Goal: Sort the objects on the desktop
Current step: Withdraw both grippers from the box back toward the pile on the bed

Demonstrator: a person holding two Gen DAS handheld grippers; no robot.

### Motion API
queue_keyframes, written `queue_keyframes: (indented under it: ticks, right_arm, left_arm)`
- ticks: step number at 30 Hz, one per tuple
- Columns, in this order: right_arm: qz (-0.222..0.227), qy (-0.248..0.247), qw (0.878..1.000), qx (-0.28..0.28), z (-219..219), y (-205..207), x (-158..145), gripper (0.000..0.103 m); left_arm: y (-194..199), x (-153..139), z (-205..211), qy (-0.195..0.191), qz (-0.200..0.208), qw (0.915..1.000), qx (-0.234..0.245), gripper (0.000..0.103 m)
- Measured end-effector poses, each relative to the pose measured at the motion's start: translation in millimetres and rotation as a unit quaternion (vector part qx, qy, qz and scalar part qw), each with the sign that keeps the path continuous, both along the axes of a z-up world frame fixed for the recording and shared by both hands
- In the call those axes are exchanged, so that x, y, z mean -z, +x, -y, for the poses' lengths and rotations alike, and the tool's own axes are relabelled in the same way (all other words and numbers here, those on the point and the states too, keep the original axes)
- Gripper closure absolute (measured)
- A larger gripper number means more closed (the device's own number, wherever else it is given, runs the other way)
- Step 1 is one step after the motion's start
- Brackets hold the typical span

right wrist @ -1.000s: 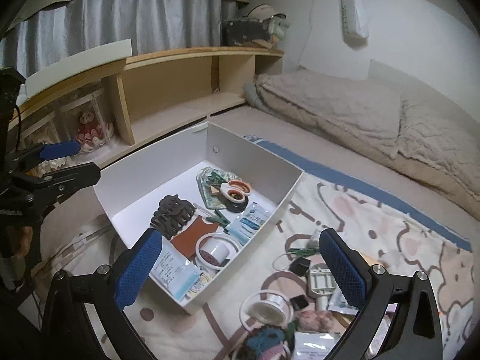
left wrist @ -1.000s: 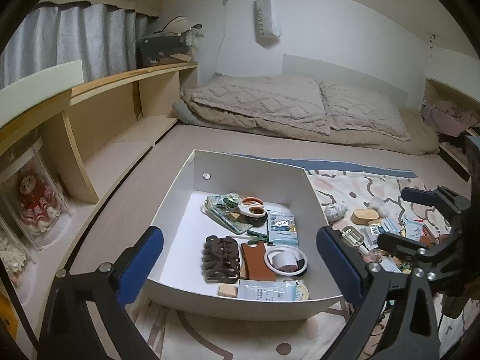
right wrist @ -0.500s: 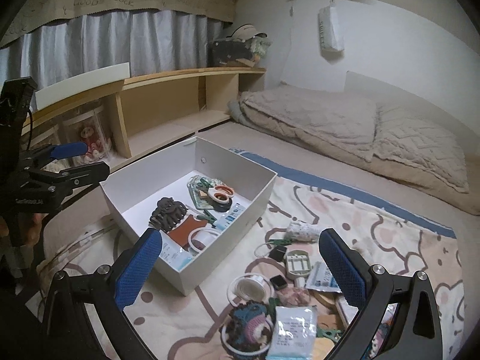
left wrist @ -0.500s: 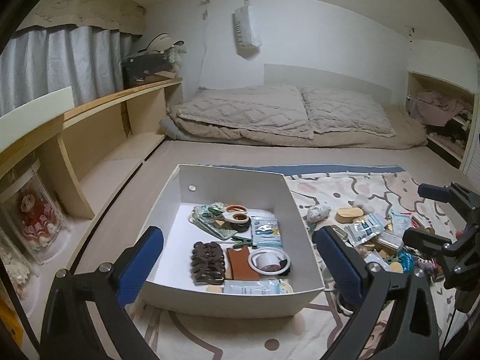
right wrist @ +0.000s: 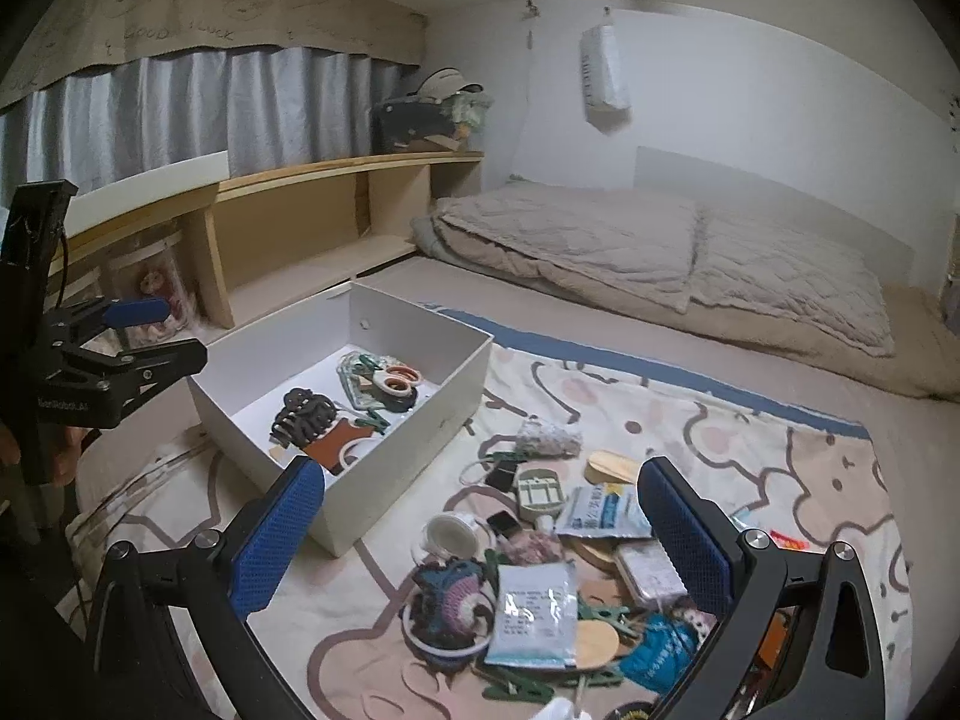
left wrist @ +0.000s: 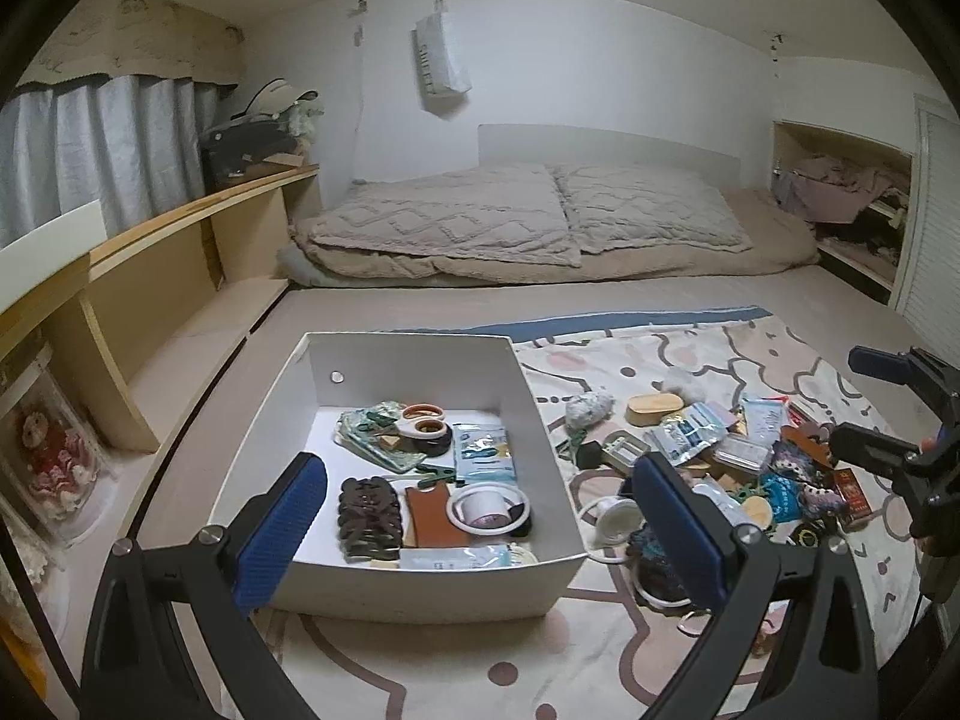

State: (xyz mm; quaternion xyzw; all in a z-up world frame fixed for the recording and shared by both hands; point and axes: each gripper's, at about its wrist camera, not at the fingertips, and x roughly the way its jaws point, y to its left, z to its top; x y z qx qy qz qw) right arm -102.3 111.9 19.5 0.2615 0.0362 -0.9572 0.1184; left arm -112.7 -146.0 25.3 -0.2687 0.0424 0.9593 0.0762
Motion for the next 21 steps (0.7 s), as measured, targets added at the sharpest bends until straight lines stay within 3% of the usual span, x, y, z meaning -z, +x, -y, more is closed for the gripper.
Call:
queue_keyframes:
  ticks: [11, 21]
  right_arm:
    - [0.014, 0.008, 0.999, 0.042, -28, 15, 21, 0.000]
    - [0.032, 0.028, 0.996, 0.079, -51, 29, 47, 0.000]
  left_arm:
    - [-1, 16, -31, -0.016, 0.027, 0.9990, 0.032, 0.000]
    - [4, 38, -62, -0.055, 0.039, 0.9952, 0.071, 0.000]
